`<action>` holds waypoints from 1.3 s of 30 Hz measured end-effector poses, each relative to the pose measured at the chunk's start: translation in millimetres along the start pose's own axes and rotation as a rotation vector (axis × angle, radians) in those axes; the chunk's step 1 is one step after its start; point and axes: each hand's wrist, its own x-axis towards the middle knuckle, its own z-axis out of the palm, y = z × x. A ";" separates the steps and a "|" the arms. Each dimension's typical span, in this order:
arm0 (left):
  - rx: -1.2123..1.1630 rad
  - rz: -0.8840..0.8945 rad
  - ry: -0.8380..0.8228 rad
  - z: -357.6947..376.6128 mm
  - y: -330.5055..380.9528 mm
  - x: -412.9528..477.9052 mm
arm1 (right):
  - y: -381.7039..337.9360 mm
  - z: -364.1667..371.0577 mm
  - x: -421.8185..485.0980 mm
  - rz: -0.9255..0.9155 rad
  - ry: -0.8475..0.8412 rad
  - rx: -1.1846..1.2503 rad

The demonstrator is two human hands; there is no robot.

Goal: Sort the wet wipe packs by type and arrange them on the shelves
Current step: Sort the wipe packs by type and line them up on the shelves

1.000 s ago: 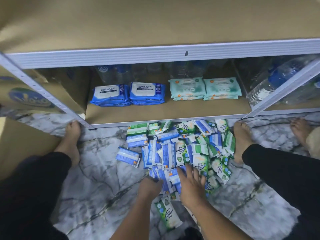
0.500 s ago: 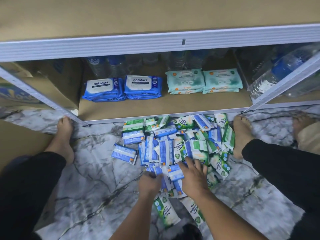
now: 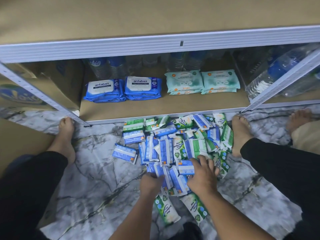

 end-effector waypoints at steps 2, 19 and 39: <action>-0.064 0.014 -0.036 -2.1 -3.4 3.8 | 0.5 2.3 0.6 0.018 -0.010 0.006; -0.157 0.056 -0.061 -6.1 -11.0 9.5 | 0.8 7.0 6.0 0.042 -0.010 0.053; 0.274 0.260 0.154 -21.1 -8.4 15.4 | -1.0 6.0 11.4 0.032 -0.048 -0.044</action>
